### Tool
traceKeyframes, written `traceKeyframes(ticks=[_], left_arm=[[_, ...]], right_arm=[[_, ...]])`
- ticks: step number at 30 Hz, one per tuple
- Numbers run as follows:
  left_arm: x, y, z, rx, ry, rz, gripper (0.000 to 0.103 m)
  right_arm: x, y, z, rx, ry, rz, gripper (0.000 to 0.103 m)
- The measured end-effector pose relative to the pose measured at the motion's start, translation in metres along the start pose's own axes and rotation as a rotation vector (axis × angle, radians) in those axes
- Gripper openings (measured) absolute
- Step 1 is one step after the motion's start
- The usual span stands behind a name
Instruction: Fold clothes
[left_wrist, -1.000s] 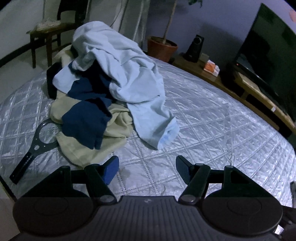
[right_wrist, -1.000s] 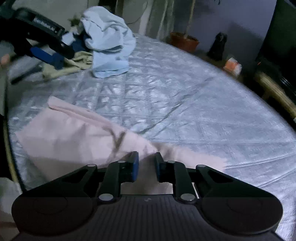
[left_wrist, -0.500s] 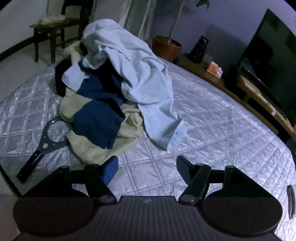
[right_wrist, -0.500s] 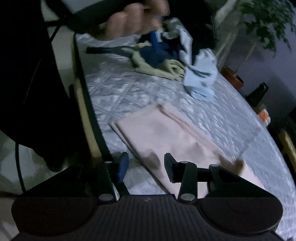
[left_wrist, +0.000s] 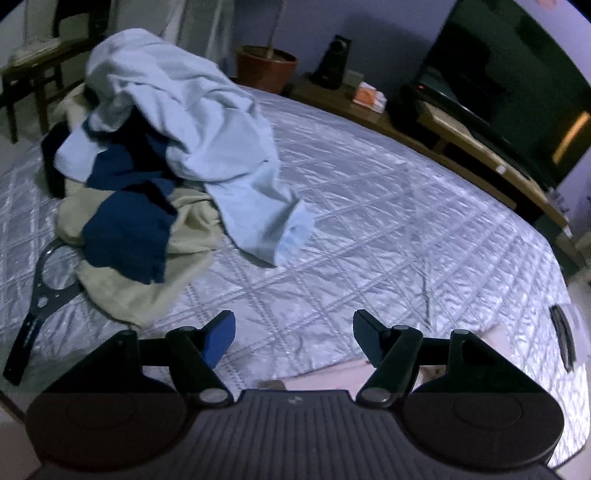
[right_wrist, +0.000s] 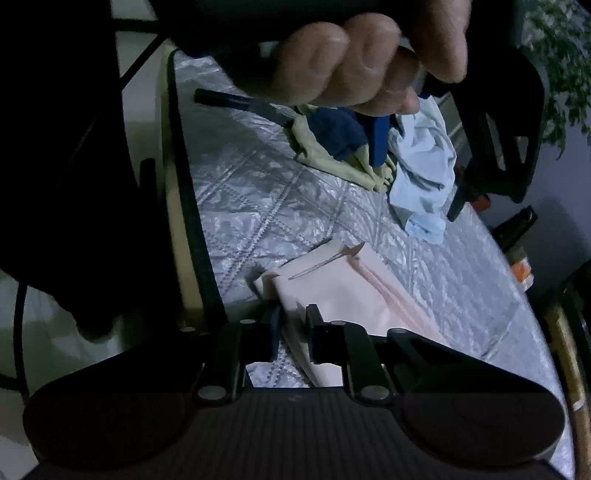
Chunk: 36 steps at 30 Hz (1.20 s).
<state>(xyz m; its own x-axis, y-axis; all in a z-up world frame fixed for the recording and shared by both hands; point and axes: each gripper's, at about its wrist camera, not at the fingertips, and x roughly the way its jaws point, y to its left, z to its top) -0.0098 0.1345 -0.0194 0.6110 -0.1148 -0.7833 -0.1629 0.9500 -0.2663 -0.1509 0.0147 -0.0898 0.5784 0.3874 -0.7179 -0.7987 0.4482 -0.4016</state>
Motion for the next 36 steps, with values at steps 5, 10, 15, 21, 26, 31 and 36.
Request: traceKeyframes(ticks=[5,10,15,21,26,31,36], left_arm=[[-0.004,0.002,0.005,-0.007,-0.024,-0.002,0.068],[-0.008,0.010,0.011,-0.059,-0.049,0.008,0.068],[-0.005,0.005,0.012,-0.049,-0.041,-0.002,0.068],[0.000,-0.015,0.010,-0.013,-0.027,-0.042,0.068],[0.007,-0.037,0.003,0.036,-0.007,-0.074,0.068],[0.016,-0.064,-0.005,0.097,0.019,-0.108,0.069],[0.019,-0.092,-0.016,0.187,0.028,-0.150,0.070]], right_arm=[[-0.012,-0.033,-0.004,0.201,-0.016,0.028,0.003],[-0.032,-0.080,-0.015,0.434,-0.055,0.001,0.003],[-0.071,-0.128,-0.045,0.754,-0.139,-0.051,0.003],[-0.104,-0.173,-0.116,1.250,-0.203,-0.159,0.002],[-0.093,-0.172,-0.176,1.516,-0.170,-0.243,0.002],[-0.086,-0.176,-0.201,1.639,-0.187,-0.286,0.003],[-0.072,-0.174,-0.220,1.716,-0.123,-0.305,0.006]])
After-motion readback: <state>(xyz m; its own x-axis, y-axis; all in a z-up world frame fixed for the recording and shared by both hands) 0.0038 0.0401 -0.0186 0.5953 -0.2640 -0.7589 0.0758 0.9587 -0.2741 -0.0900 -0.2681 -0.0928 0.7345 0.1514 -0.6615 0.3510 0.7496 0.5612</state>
